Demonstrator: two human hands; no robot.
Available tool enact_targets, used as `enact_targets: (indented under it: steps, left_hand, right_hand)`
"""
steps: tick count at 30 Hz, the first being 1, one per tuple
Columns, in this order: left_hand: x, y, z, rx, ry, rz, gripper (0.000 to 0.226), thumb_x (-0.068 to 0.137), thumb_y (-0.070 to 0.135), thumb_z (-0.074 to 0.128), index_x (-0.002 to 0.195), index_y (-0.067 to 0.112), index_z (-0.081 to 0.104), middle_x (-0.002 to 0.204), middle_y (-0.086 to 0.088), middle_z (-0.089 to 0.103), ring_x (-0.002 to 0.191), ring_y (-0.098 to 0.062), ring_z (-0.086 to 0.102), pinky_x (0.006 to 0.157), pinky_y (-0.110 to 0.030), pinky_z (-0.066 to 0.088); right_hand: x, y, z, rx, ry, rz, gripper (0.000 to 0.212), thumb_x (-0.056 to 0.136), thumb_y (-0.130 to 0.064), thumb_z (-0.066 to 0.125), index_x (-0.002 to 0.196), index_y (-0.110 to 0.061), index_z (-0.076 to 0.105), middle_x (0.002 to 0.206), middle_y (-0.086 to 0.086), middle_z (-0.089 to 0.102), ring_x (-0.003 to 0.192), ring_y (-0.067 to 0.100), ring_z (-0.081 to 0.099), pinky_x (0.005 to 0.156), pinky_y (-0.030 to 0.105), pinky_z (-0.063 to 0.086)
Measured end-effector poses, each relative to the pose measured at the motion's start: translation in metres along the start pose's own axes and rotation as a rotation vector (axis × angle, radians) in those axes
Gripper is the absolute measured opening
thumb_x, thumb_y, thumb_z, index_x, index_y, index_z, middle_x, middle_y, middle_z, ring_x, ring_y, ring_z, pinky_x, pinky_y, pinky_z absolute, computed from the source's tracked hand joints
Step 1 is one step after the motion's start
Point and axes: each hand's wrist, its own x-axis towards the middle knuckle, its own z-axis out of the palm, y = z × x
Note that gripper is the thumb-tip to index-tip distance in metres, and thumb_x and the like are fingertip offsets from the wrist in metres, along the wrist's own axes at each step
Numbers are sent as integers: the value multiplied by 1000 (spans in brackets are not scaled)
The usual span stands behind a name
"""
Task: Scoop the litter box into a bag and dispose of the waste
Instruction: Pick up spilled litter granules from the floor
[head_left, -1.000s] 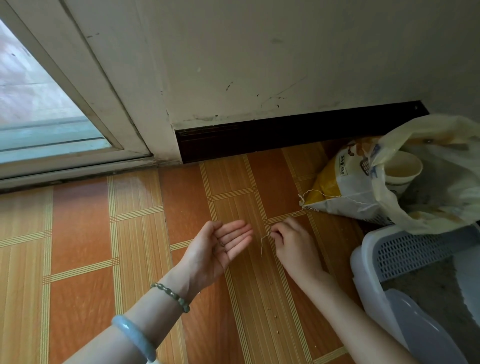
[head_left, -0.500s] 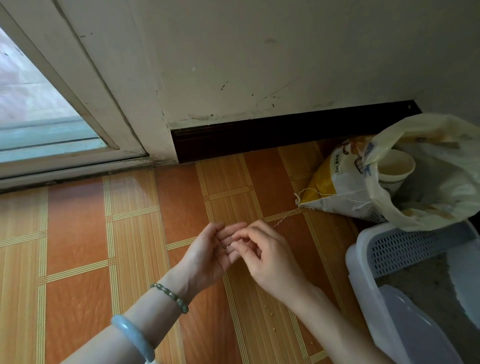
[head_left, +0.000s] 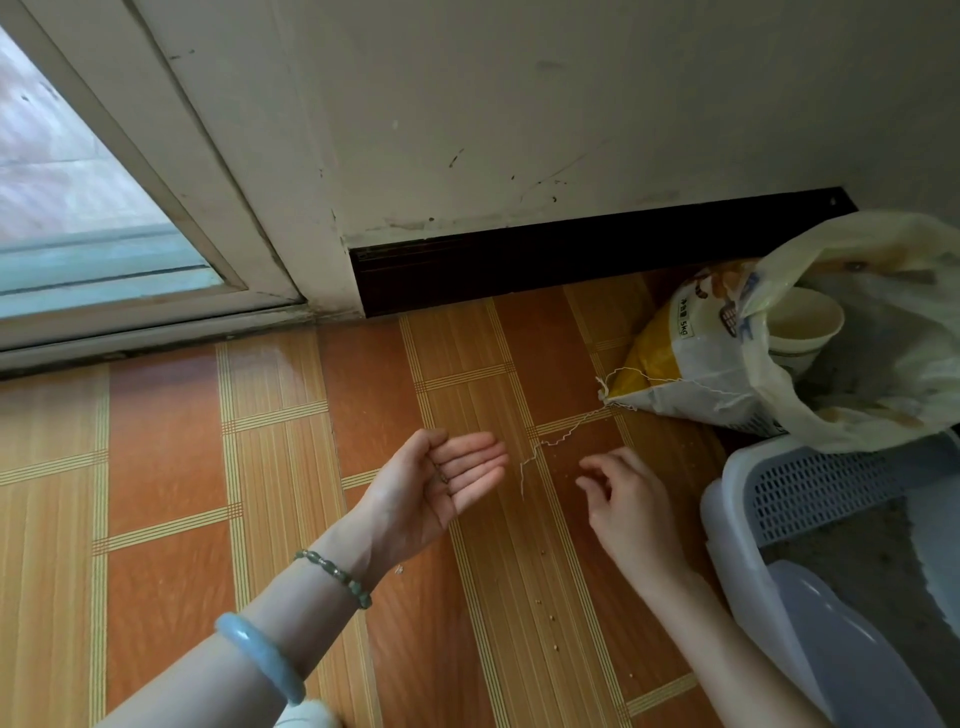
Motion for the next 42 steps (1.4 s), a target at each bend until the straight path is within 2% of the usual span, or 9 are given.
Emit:
enact_targets:
  steps: [9, 15, 18, 21, 25, 28, 34, 38, 42]
  left_hand:
    - [2, -5, -1, 21, 15, -11, 52, 98, 20, 31, 87, -11, 72, 106, -29, 66, 93, -33, 69, 79, -39, 57]
    - [5, -8, 0, 20, 50, -11, 48, 99, 20, 31, 97, -12, 66, 105, -29, 66, 92, -33, 69, 77, -38, 57]
    - [5, -12, 2, 27, 71, -12, 45, 99, 20, 31, 101, -12, 63, 103, -29, 67, 90, -32, 70, 77, -37, 58]
    - [6, -16, 5, 51, 79, -17, 46, 98, 20, 32, 92, -9, 66, 87, -25, 70, 76, -27, 72, 64, -32, 60]
    - [3, -17, 12, 66, 19, 8, 61, 99, 20, 28, 58, 3, 70, 50, -8, 60, 45, -14, 61, 46, -22, 52]
    - [4, -13, 13, 44, -35, 12, 56, 99, 20, 28, 75, -3, 74, 61, -13, 66, 54, -17, 66, 52, -24, 55]
    - [8, -11, 8, -18, -10, 4, 52, 98, 20, 32, 84, -10, 72, 101, -28, 68, 89, -33, 70, 76, -37, 59]
    - [6, -10, 4, -30, 3, -10, 52, 98, 20, 32, 87, -11, 71, 106, -30, 66, 93, -34, 69, 78, -39, 58]
    - [5, -9, 1, -19, 7, -8, 51, 98, 20, 32, 88, -11, 71, 107, -29, 66, 95, -34, 68, 80, -39, 57]
  right_hand:
    - [7, -3, 10, -33, -19, -80, 7, 79, 0, 69, 85, -3, 70, 84, 4, 61, 71, 17, 60, 61, 3, 33]
    - [7, -7, 9, -214, -43, -173, 17, 73, 5, 69, 75, -10, 61, 75, 0, 56, 69, 17, 52, 55, 21, 39]
    - [6, -26, 0, -80, -79, -212, 13, 82, 0, 60, 82, -12, 56, 83, -5, 49, 74, 12, 47, 63, 19, 37]
    - [2, -61, -11, 87, -155, -324, 5, 89, -8, 51, 89, -12, 53, 91, -6, 46, 82, 9, 45, 68, 16, 39]
    - [-1, -88, -21, 101, -178, -465, 10, 90, -15, 48, 91, -13, 58, 95, -2, 55, 90, 13, 49, 75, 26, 46]
    - [3, -85, -25, 127, -119, -474, 22, 90, -17, 45, 95, -11, 65, 93, -2, 58, 89, 13, 52, 77, 23, 46]
    - [19, -44, -30, 132, 184, -203, 16, 88, -6, 57, 99, -5, 69, 94, 4, 63, 84, 7, 55, 79, 0, 37]
    - [25, -11, -21, 3, 85, -73, 15, 83, 1, 63, 95, -5, 69, 93, 6, 61, 84, 16, 58, 72, 8, 36]
    - [23, -2, -10, -9, -25, -74, 13, 80, 0, 66, 90, -7, 70, 87, 1, 61, 70, 9, 52, 62, 6, 33]
